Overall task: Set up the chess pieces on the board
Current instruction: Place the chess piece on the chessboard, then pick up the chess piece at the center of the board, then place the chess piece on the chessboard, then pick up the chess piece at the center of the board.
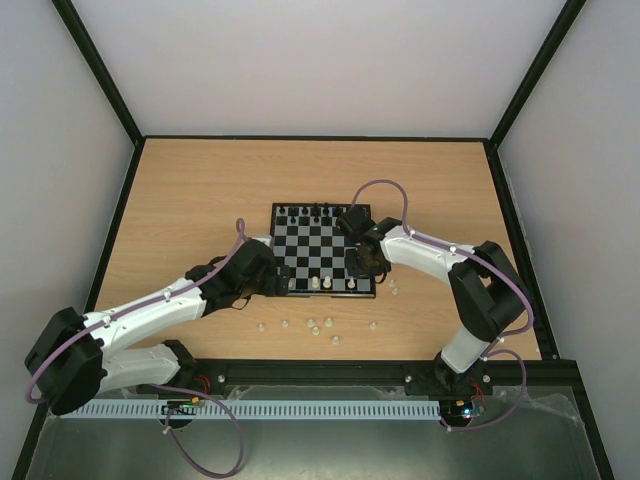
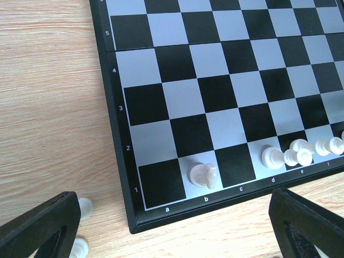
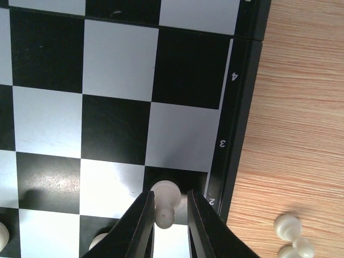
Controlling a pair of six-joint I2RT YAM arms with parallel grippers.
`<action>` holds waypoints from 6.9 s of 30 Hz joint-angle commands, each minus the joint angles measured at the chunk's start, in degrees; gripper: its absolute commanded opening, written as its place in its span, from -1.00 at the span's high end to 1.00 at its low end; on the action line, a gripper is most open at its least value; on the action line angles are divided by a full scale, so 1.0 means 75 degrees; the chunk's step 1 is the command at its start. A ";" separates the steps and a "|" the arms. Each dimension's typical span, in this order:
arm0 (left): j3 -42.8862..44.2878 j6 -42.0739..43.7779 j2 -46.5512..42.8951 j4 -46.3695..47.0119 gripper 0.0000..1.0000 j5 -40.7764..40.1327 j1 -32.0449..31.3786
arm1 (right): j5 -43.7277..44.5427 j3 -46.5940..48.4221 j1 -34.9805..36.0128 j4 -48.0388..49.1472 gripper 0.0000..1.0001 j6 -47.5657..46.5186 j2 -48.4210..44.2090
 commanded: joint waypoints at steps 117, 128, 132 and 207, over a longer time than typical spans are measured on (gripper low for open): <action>0.0046 -0.0092 -0.0353 -0.0163 -0.98 0.0264 0.0054 | -0.0633 0.1636 0.0321 -0.1731 0.87 -0.0224 0.1086; 0.0011 -0.0076 -0.0375 -0.0157 -0.98 0.0252 0.0054 | -0.0638 0.1581 0.0347 -0.1566 0.87 -0.0224 0.1163; 0.0007 -0.0079 -0.0387 -0.0156 -0.98 0.0253 0.0055 | -0.0622 0.1616 0.0349 -0.1571 0.86 -0.0221 0.1214; -0.0316 0.0182 -0.0999 0.0493 -0.98 0.1450 0.0003 | 0.0114 -0.1719 -0.1053 -0.0528 0.68 0.1517 -0.1300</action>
